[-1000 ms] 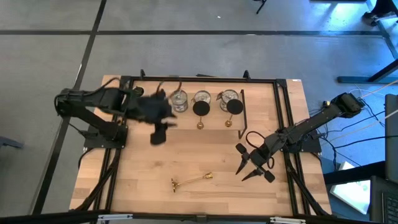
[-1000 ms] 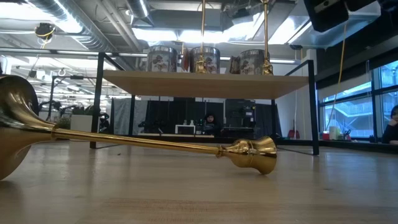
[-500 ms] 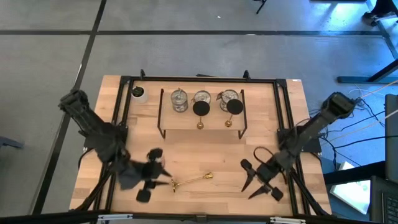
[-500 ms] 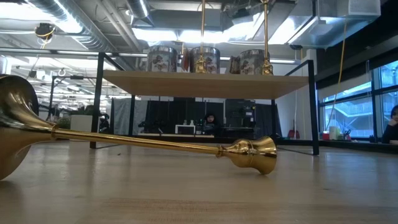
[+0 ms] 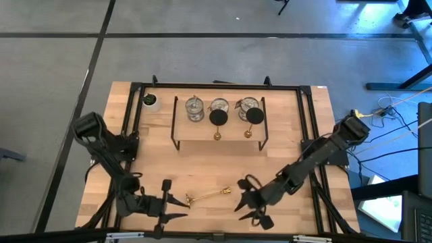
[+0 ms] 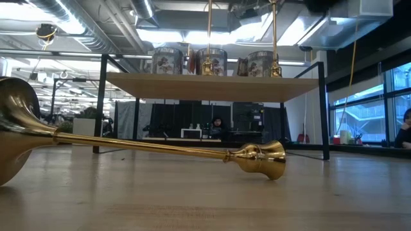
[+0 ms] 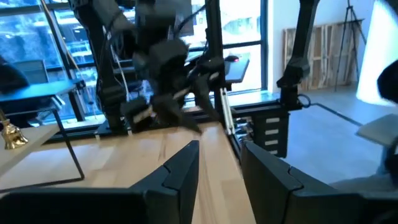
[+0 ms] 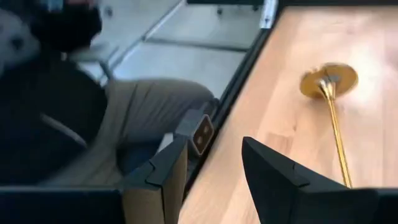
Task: Pick & Place candle stick holders
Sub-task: Put the gold candle holder on the shelf
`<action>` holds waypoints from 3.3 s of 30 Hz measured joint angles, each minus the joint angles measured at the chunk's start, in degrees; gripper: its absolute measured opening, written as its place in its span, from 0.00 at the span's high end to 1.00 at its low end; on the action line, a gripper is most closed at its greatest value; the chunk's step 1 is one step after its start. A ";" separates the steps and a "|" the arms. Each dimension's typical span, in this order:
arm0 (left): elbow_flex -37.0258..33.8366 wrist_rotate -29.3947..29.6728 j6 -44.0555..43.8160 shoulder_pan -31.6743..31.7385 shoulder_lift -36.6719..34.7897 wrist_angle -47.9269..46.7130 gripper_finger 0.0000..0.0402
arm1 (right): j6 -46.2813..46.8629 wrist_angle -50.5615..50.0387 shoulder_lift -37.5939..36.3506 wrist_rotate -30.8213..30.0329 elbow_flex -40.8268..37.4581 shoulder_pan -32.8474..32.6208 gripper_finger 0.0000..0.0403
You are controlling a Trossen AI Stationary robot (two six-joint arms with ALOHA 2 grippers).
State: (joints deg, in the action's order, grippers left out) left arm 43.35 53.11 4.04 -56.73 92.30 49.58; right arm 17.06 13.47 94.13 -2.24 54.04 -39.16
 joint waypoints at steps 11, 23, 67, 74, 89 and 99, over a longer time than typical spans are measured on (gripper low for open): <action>0.00 0.01 0.51 0.70 2.57 2.54 0.72 | -4.67 -20.58 1.91 -13.07 9.57 1.30 0.59; 0.04 1.39 2.13 0.50 2.57 2.51 0.72 | -9.34 -27.76 16.99 -0.89 24.75 7.10 0.57; 0.04 0.62 2.38 0.22 2.53 0.70 0.72 | -10.03 -26.09 24.85 -0.84 27.30 13.16 0.57; 0.04 -0.41 0.37 1.28 2.53 0.96 0.72 | -5.60 -26.42 25.07 -2.37 27.30 13.20 0.57; 0.04 -2.26 -1.76 2.75 4.30 -0.13 0.72 | -5.88 -27.43 26.70 -6.31 27.23 11.63 0.57; 0.04 -3.84 -1.85 2.89 4.32 -0.13 0.72 | -5.44 -26.53 27.41 -8.03 27.30 11.68 0.57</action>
State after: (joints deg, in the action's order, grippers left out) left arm 43.40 49.28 2.20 -53.84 96.62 49.45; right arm 11.62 -13.06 121.54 -10.27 81.34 -27.49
